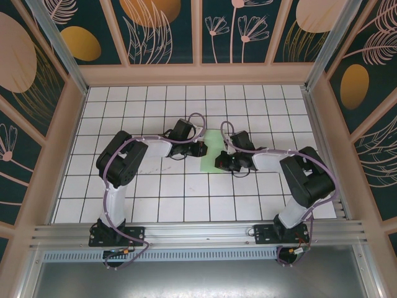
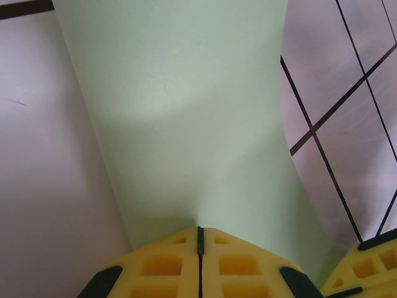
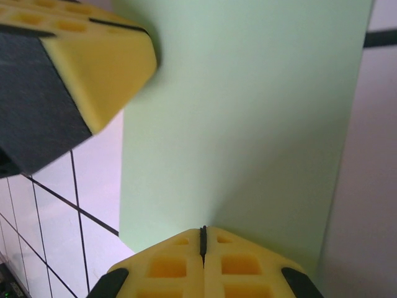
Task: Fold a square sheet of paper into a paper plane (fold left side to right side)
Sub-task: Hold the square sheet of paper at the center of the table, then first fold the square sheet of paper in half at the center of the table.
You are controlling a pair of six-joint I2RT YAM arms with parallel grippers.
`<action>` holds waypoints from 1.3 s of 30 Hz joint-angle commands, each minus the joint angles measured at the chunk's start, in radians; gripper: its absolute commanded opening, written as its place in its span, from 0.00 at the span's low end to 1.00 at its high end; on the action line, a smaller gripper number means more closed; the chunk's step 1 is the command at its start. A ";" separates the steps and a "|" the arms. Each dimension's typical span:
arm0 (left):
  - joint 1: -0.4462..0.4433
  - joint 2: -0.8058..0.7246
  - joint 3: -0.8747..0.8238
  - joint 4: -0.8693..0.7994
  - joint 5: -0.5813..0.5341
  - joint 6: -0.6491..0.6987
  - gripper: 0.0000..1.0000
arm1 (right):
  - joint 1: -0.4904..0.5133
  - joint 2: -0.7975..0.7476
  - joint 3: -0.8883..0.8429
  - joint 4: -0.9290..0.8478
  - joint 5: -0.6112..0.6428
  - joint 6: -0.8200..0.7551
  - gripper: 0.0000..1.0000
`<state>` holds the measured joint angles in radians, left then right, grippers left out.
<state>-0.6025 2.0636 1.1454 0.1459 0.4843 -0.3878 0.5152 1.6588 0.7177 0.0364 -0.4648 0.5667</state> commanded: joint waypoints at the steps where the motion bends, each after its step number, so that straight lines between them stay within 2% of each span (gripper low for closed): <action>1: -0.019 0.019 -0.015 -0.061 -0.033 -0.011 0.09 | 0.012 0.009 -0.018 -0.015 0.001 0.018 0.05; 9: -0.019 0.012 -0.006 -0.061 -0.026 -0.020 0.09 | 0.014 0.020 -0.042 -0.043 0.034 0.005 0.05; 17: -0.013 -0.015 0.078 -0.070 -0.012 -0.071 0.14 | 0.014 0.025 -0.055 -0.111 0.096 -0.029 0.05; 27: 0.000 0.054 0.163 -0.080 -0.039 -0.085 0.14 | 0.013 0.038 -0.056 -0.124 0.117 -0.043 0.01; 39: 0.019 0.082 0.136 -0.032 -0.071 -0.101 0.14 | 0.013 0.038 -0.050 -0.185 0.150 -0.075 0.01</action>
<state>-0.5995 2.1254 1.2903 0.0937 0.4332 -0.4698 0.5255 1.6588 0.6983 0.0246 -0.4351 0.5251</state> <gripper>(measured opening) 0.142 0.064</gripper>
